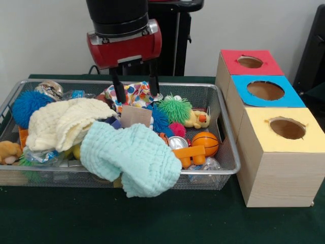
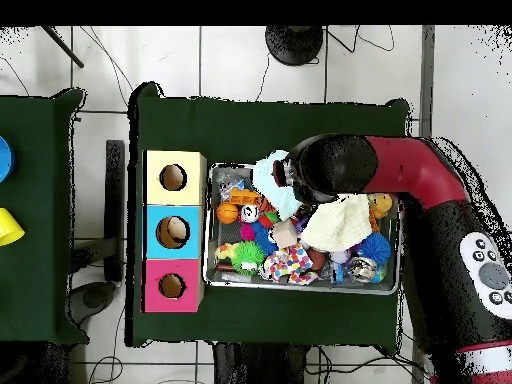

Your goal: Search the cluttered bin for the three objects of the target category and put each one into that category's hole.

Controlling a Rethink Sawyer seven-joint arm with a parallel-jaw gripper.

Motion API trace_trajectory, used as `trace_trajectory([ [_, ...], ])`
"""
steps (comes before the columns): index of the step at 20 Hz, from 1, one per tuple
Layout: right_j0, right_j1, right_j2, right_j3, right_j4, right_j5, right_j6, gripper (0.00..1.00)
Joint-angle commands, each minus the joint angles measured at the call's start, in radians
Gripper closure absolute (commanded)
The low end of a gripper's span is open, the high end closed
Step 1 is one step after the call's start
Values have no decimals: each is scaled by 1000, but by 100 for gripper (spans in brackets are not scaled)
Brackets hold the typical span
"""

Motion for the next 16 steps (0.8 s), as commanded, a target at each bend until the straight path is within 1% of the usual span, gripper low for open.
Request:
trace_trajectory([
  [1,74,-26,-44,39,-112,-4,-86,0],
  [4,94,-43,-62,46,-136,-23,-61,0],
  [7,109,-37,-74,58,-153,-56,-34,0],
  [11,106,-28,-65,82,-137,-109,-11,0],
  [16,99,-12,-55,101,-113,-136,-14,0],
])
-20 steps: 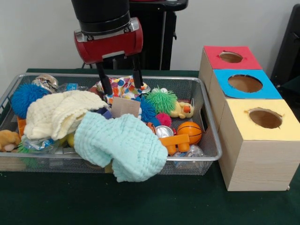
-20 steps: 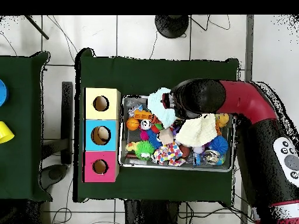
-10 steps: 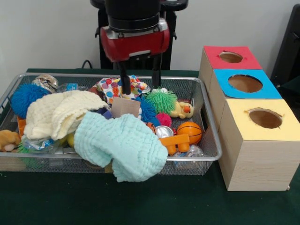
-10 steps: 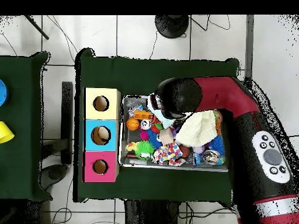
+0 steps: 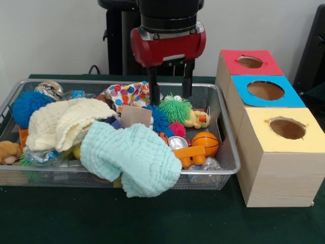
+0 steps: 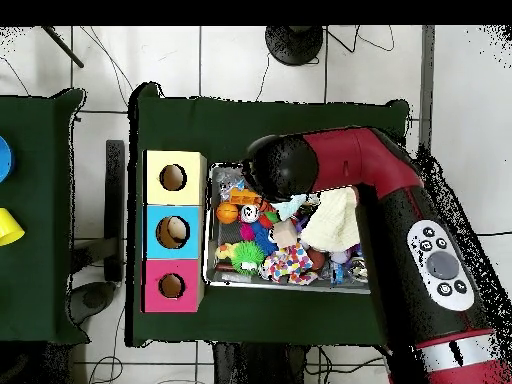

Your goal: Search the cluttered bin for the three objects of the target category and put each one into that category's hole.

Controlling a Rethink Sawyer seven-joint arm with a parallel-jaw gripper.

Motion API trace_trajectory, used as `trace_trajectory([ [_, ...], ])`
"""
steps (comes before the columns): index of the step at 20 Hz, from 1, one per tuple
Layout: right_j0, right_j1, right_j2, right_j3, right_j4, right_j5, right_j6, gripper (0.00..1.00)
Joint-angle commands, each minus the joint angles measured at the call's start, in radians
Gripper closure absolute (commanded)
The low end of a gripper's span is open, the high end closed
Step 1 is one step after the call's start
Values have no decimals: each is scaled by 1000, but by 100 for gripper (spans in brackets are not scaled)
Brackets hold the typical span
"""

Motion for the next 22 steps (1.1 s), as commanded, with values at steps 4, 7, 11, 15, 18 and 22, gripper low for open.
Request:
trace_trajectory([
  [4,-34,50,-7,100,3,-62,-57,0],
  [7,-42,58,4,96,5,-54,-92,0],
  [11,-51,70,19,82,-14,-40,-159,0],
  [15,-60,78,24,72,-20,-36,-178,0],
  [18,-66,85,27,65,-21,-31,-190,0],
  [22,-63,95,23,52,-32,-22,-191,0],
])
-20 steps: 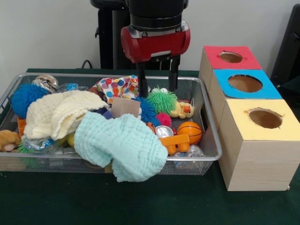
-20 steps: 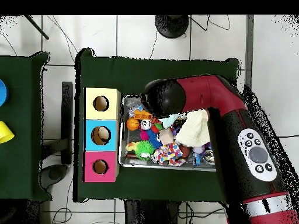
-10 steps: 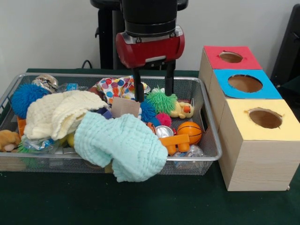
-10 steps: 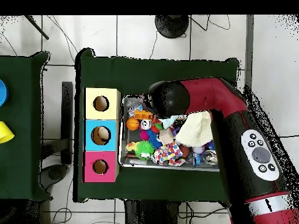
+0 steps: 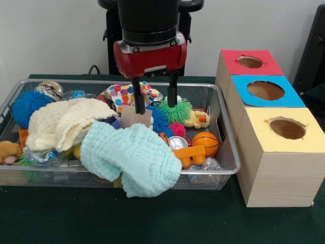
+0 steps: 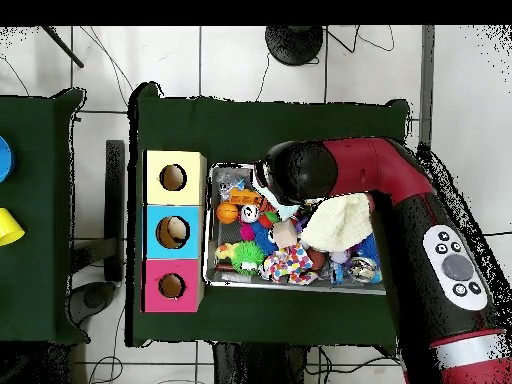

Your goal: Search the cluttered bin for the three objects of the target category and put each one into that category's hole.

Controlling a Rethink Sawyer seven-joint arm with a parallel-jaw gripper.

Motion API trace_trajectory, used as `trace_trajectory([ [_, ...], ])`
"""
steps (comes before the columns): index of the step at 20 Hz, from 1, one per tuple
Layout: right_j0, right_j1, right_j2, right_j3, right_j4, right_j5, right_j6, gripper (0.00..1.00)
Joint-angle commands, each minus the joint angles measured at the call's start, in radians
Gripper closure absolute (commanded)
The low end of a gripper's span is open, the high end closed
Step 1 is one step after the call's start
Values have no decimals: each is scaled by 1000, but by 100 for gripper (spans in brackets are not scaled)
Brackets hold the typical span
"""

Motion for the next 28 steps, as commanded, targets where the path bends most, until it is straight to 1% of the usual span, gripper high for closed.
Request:
trace_trajectory([
  [1,-8,64,19,31,-42,19,-188,0],
  [19,-8,102,21,21,-55,-19,-168,0],
  [22,-17,111,30,21,-39,-5,-178,0],
  [24,-26,114,42,16,-16,29,-195,0],
  [26,-25,122,44,-3,-7,60,-210,0],
  [28,-31,126,47,-7,-8,69,-225,0],
])
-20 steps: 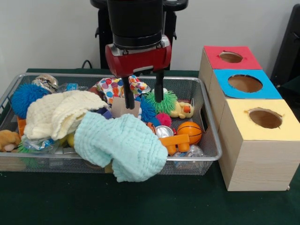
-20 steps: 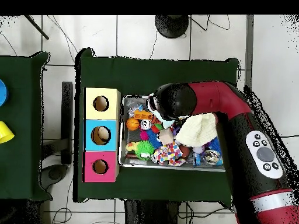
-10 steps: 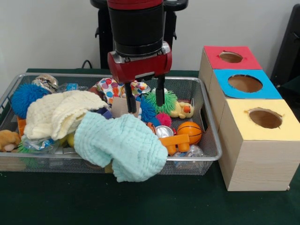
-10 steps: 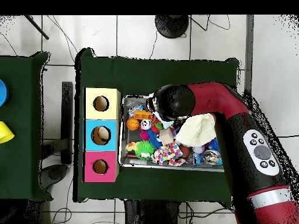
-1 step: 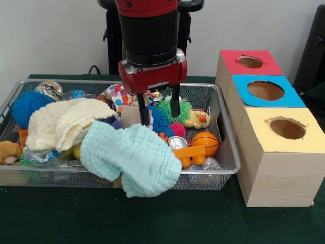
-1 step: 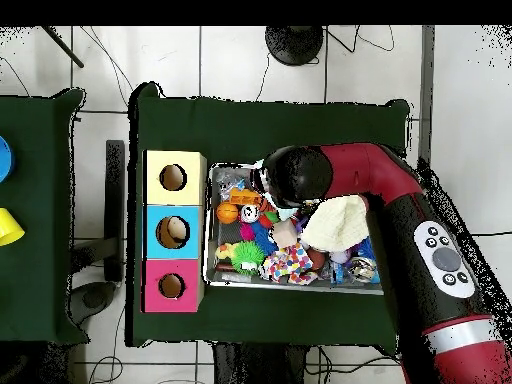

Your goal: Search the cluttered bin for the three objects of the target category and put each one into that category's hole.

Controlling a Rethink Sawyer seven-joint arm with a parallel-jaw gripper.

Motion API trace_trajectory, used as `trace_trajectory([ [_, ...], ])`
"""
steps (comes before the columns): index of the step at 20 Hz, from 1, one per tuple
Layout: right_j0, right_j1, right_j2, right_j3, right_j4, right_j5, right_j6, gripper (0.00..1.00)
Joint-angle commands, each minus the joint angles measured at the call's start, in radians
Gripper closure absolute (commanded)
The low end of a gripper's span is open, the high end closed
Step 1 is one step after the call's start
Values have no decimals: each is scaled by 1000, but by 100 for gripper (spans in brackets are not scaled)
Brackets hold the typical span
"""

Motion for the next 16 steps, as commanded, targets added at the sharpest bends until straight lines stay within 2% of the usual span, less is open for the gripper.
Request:
trace_trajectory([
  [1,-31,61,45,-10,0,72,-232,0],
  [16,-30,137,51,-84,-37,62,-283,0],
])
